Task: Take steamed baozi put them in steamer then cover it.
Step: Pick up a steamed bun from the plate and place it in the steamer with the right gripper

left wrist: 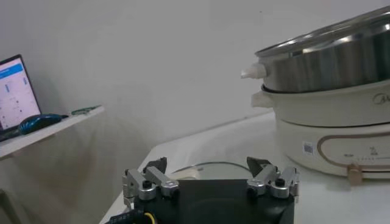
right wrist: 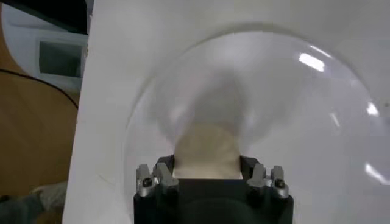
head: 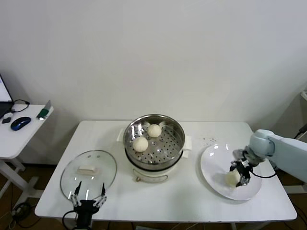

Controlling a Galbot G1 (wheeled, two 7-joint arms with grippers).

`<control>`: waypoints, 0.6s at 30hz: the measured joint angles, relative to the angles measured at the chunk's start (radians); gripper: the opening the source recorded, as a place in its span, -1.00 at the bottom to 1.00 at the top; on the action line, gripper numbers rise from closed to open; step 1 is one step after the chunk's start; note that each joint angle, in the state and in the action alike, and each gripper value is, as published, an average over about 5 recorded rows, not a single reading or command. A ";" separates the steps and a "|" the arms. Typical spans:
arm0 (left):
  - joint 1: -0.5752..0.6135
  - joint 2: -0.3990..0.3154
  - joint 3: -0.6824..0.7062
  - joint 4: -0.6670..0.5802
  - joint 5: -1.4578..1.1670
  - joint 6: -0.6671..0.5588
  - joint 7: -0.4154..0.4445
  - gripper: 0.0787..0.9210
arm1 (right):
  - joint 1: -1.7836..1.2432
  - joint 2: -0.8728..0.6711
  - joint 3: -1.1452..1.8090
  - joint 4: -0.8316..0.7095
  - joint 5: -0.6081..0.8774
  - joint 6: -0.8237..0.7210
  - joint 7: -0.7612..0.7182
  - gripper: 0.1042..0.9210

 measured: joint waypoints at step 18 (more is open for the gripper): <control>0.008 0.019 0.008 -0.012 0.009 0.013 0.007 0.77 | 0.516 0.310 -0.170 0.077 -0.078 0.481 -0.097 0.47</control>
